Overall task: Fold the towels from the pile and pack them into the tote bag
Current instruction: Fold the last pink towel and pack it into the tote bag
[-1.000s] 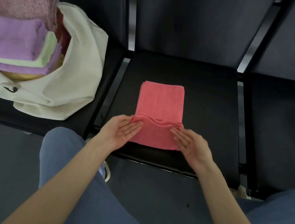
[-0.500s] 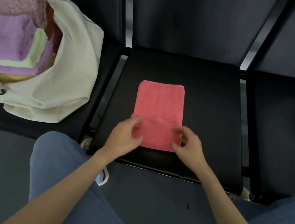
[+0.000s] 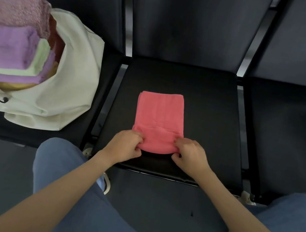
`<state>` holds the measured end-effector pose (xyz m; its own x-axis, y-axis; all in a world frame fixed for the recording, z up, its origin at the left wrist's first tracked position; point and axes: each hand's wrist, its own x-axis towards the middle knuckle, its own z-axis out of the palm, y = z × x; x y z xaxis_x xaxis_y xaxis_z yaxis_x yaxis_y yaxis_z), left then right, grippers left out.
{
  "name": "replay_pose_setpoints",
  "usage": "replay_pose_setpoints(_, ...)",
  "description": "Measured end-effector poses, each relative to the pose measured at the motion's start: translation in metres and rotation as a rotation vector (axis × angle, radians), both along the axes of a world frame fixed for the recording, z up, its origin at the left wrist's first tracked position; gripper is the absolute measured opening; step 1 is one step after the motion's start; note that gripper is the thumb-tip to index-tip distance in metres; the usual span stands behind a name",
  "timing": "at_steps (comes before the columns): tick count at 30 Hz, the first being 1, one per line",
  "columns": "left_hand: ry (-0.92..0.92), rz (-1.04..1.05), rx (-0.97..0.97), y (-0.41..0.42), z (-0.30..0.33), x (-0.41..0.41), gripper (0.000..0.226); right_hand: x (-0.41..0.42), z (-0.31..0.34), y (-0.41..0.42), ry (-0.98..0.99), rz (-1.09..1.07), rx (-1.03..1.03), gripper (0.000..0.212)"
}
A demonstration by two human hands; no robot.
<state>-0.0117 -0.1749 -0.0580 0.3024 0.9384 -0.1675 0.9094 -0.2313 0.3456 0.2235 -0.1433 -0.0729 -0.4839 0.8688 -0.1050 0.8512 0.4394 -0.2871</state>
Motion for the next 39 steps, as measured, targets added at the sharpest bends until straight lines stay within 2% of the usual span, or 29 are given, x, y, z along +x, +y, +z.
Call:
replay_pose_setpoints(2, -0.057, 0.024, -0.041, -0.007, 0.005, 0.0, 0.017, 0.008, 0.007, -0.005, 0.054, -0.035, -0.049, 0.016)
replay_pose_setpoints(5, -0.215, 0.103, -0.031, -0.025, 0.014, 0.004, 0.024, 0.024, 0.015, -0.016, 0.279, -0.153, -0.222, 0.021)
replay_pose_setpoints(7, -0.339, 0.191, -0.052, -0.035, 0.022, 0.006, 0.013, 0.032, 0.019, -0.02, 0.45, -0.23, -0.341, 0.024)
replay_pose_setpoints(10, -0.464, 0.268, -0.052, -0.035, 0.026, 0.007, 0.008, 0.033, 0.022, -0.019, 0.682, -0.356, -0.465, 0.013)
replay_pose_setpoints(12, -0.51, 0.335, -0.038, -0.025, 0.025, 0.008, 0.004, 0.03, 0.022, -0.012, 0.787, -0.477, -0.485, 0.008)
replay_pose_setpoints(19, -0.673, 0.701, 0.007, 0.034, 0.005, 0.014, 0.022, -0.006, 0.009, 0.031, 0.955, -0.755, -0.422, 0.03)
replay_pose_setpoints(22, -0.728, 0.814, -0.04, 0.046, -0.008, 0.017, 0.029, -0.015, -0.006, 0.041, 0.95, -0.812, -0.392, 0.036)
replay_pose_setpoints(25, -0.661, 0.788, -0.055, 0.047, -0.015, 0.019, 0.041, -0.016, -0.015, 0.044, 0.874, -0.786, -0.35, 0.04)
replay_pose_setpoints(29, -0.516, 0.823, 0.006, 0.037, -0.02, 0.02, 0.052, -0.014, -0.022, 0.044, 0.753, -0.768, -0.263, 0.041)
replay_pose_setpoints(33, -0.288, 0.969, -0.082, 0.022, -0.026, 0.026, 0.064, -0.014, -0.034, 0.041, 0.54, -0.733, -0.223, 0.045)
replay_pose_setpoints(37, -0.182, 0.951, -0.17, 0.009, -0.026, 0.039, 0.06, -0.02, -0.031, 0.026, 0.424, -0.674, -0.194, 0.039)
replay_pose_setpoints(39, -0.225, 0.95, -0.205, 0.001, -0.024, 0.044, 0.053, -0.021, -0.025, 0.016, 0.435, -0.673, -0.197, 0.033)
